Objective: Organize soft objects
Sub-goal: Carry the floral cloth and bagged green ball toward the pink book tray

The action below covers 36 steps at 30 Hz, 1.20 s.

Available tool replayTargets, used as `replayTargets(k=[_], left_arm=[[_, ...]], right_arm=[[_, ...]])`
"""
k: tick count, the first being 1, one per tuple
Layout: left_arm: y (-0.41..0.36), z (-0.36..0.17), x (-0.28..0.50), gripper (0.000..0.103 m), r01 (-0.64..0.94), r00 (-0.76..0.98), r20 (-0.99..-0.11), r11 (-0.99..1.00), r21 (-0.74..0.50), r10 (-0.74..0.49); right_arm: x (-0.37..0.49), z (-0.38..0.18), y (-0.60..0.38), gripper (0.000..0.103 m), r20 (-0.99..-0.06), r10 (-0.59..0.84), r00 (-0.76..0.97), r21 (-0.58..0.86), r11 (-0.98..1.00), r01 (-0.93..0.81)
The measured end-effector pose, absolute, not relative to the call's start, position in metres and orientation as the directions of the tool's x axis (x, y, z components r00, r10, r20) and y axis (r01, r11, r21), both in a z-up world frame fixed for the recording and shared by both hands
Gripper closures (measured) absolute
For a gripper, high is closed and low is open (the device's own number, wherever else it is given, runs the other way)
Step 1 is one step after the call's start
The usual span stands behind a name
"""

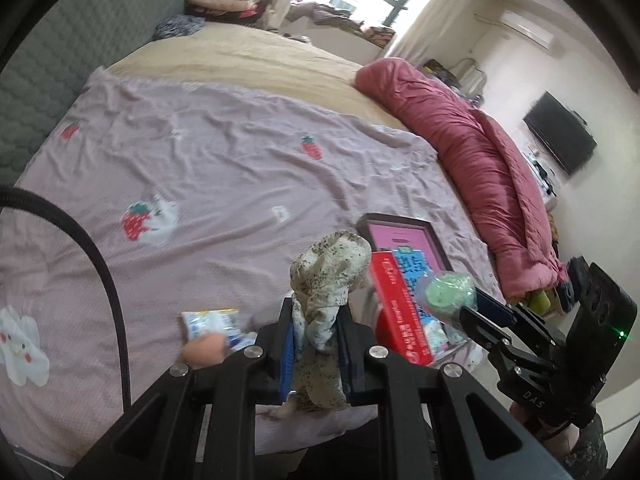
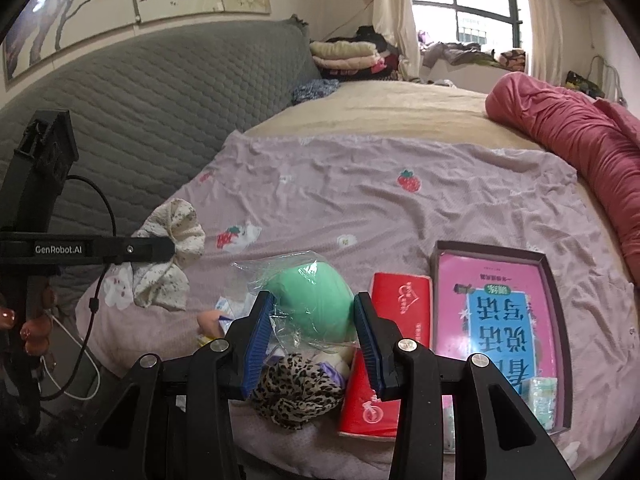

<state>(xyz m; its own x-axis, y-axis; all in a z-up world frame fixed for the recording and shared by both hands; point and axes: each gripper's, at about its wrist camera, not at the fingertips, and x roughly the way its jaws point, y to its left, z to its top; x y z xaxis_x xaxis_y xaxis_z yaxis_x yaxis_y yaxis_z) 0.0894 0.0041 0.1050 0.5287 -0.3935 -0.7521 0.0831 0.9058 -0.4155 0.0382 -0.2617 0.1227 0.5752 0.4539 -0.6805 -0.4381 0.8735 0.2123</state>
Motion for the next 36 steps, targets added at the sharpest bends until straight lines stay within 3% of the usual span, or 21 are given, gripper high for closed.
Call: replayTargets(k=[19,36], left_arm=[[-0.12,0.148,0.108,0.084,0.309,0.495,-0.721,0.874,-0.375,-0.484],[-0.216,0.117,0.13,0.084,0.437,0.376,-0.758,0.823,-0.362,-0.533]], right_arm=[[0.028,0.172,-0.368,0.061,-0.596,0.328,0.733,0.206,0.945,-0.255],[0.022,0.163,-0.441,0.061,-0.611,0.22,0.76,0.234,0.968,-0.092]])
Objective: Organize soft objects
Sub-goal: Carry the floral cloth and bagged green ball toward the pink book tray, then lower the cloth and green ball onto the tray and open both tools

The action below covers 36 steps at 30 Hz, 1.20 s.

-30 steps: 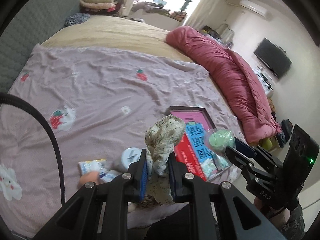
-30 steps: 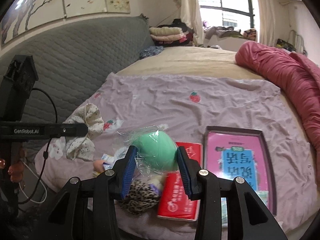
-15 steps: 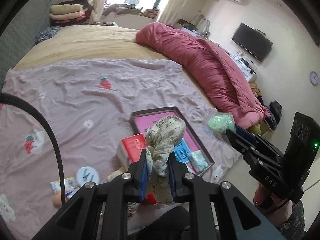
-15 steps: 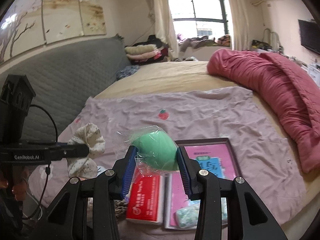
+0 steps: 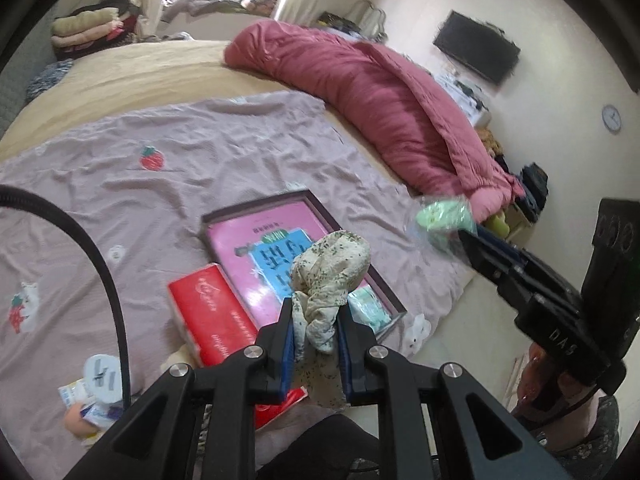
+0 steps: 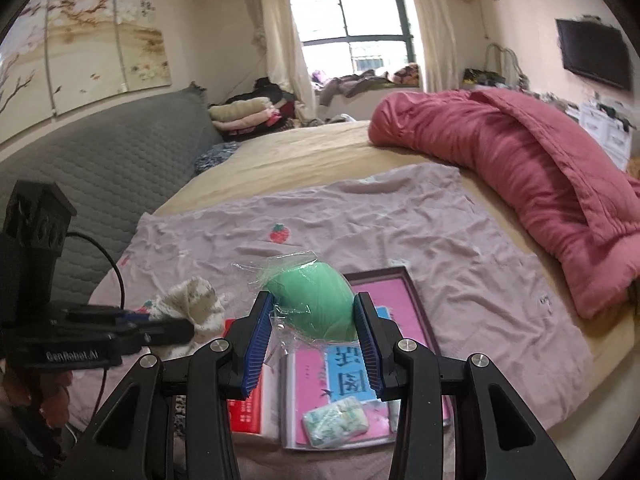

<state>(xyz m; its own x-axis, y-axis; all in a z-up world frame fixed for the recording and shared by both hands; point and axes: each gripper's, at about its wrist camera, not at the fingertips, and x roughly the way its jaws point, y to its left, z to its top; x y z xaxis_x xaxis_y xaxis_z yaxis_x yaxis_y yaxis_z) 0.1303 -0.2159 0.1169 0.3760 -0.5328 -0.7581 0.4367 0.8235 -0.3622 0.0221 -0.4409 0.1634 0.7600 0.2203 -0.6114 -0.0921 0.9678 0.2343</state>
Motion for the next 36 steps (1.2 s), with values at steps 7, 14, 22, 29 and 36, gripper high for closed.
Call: replayTargets(k=[7,14,22,29,36], left_arm=[[-0.266,0.078,0.15,0.084,0.48,0.296,-0.812,0.814,-0.328,-0.503],[-0.299,0.036,0.174,0.084,0.485,0.257,-0.876,0.838,-0.25,-0.409],[-0.314,-0.014,0.19,0.084,0.472,0.187,-0.933,0.861,-0.188,-0.307],[-0.323,-0.026,0.191,0.084,0.486,0.167,-0.946,0.858,-0.166,-0.278],[-0.322,-0.03,0.194,0.084,0.49,0.153,-0.947,0.854,-0.176,-0.283]], right_arm=[[0.022,0.136,-0.462,0.061,-0.651,0.181,0.738,0.229,0.973,-0.037],[0.024,0.082,-0.474,0.06,-0.729,0.171,0.663,0.242,0.97,0.016],[0.028,0.03,-0.465,0.06,-0.792,0.159,0.59,0.226,0.973,0.041],[0.033,0.007,-0.456,0.06,-0.824,0.099,0.558,0.159,0.985,0.06],[0.039,-0.016,-0.447,0.06,-0.851,0.101,0.515,0.158,0.985,0.068]])
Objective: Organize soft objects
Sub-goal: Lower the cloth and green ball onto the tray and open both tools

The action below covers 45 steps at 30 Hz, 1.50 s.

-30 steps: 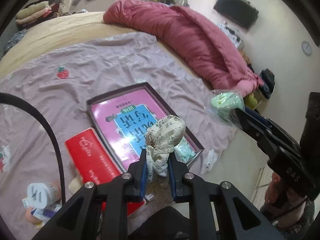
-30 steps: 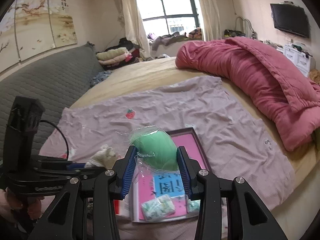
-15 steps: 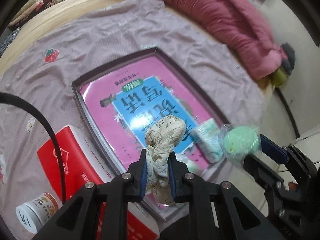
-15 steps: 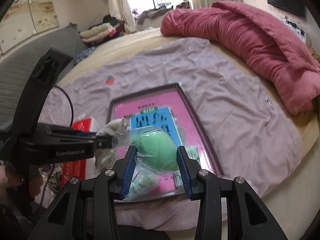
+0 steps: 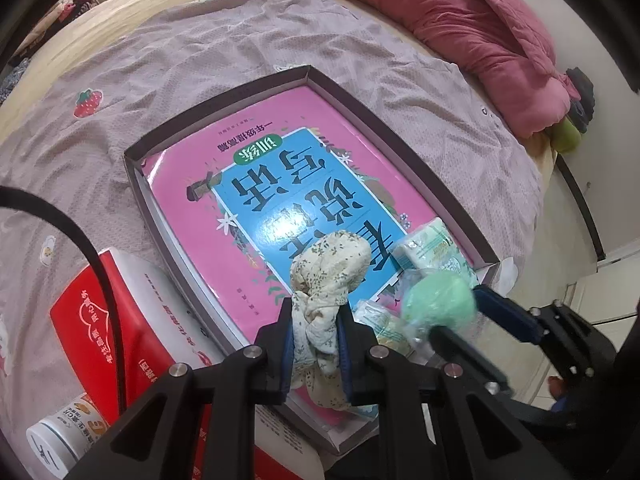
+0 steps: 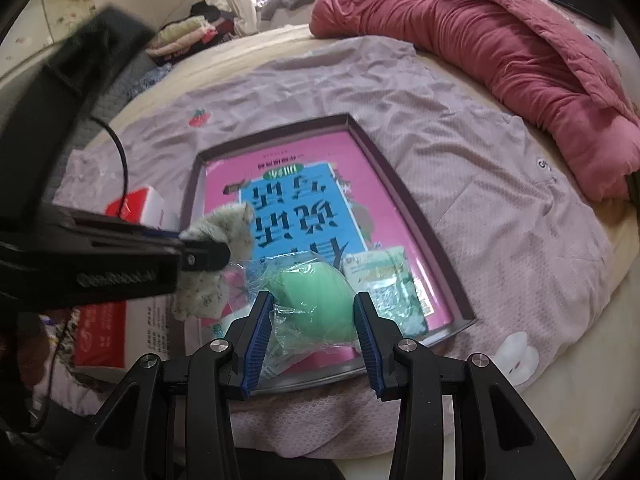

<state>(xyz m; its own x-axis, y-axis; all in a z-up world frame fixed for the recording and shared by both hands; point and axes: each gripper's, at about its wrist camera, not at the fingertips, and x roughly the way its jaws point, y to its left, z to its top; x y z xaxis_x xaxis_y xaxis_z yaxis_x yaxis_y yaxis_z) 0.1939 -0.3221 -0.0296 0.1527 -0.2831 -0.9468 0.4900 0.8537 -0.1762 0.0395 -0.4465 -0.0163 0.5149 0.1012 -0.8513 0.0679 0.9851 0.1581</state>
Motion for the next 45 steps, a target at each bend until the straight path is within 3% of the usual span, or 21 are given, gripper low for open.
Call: replayTargets(k=[9,32,37,45], left_arm=[[-0.324,-0.044,0.196,0.083,0.492,0.125,-0.954,0.852,-0.178,-0.272],[-0.34,-0.054,0.197,0.083,0.523,0.103,-0.967,0.84,-0.147,-0.233],[-0.343,-0.057,0.197,0.083,0.524,0.101,-0.97,0.84,-0.137,-0.221],[-0.352,-0.066,0.198,0.082,0.537,0.098,-0.979,0.838,-0.101,-0.181]], right_arm=[[0.044,-0.031,-0.453,0.06,-0.87,0.006,0.494,0.067,0.992,0.106],[0.042,-0.037,-0.447,0.056,-0.861,0.017,0.509,0.062,0.995,0.073],[0.04,-0.035,-0.447,0.044,-0.856,0.007,0.518,0.047,0.997,0.063],[0.032,-0.025,-0.454,0.042,-0.845,0.012,0.535,0.041,0.998,0.043]])
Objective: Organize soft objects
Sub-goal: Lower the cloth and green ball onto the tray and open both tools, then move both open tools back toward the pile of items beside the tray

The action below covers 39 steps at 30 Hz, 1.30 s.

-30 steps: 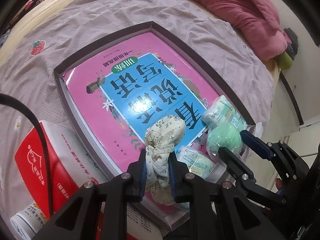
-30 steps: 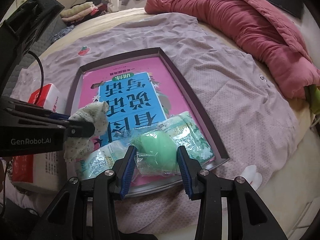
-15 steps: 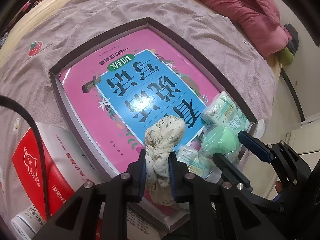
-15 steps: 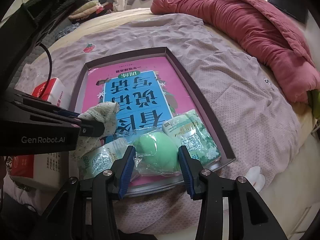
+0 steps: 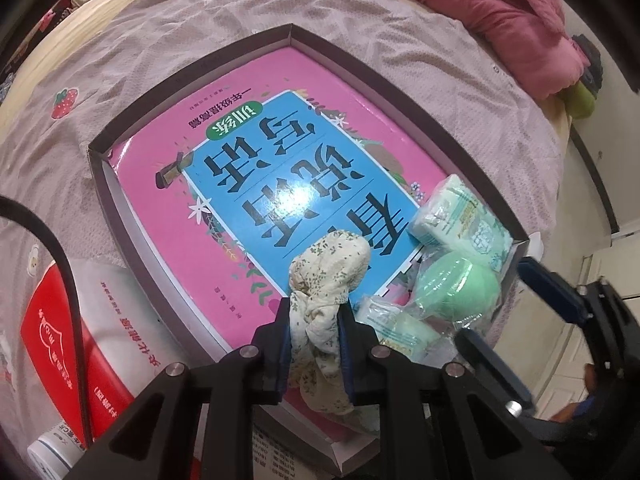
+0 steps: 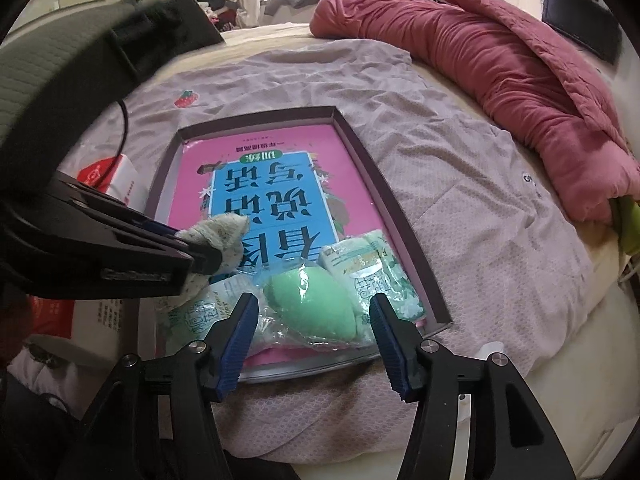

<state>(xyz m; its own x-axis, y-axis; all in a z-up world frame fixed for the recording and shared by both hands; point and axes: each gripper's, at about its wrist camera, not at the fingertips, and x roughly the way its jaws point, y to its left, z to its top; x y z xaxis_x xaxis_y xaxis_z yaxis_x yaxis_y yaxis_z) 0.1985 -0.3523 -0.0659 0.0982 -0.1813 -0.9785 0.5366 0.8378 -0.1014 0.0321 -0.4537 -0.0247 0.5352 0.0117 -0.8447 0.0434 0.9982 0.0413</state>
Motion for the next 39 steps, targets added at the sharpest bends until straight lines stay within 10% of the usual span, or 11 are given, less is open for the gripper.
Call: replayTargets(k=[25,39], left_arm=[[-0.362,-0.065,0.223,0.033,0.516,0.074,-0.989,0.853,-0.074,-0.13],[-0.341,-0.038,0.204,0.027,0.512,0.108,-0.983,0.856,-0.074,-0.15]], right_arm=[[0.022,-0.001,-0.475,0.032,-0.814,0.026,0.58,0.098,0.991,0.094],[0.019,0.008,-0.481,0.029,-0.797,0.008,0.604,0.117,0.983,0.141]])
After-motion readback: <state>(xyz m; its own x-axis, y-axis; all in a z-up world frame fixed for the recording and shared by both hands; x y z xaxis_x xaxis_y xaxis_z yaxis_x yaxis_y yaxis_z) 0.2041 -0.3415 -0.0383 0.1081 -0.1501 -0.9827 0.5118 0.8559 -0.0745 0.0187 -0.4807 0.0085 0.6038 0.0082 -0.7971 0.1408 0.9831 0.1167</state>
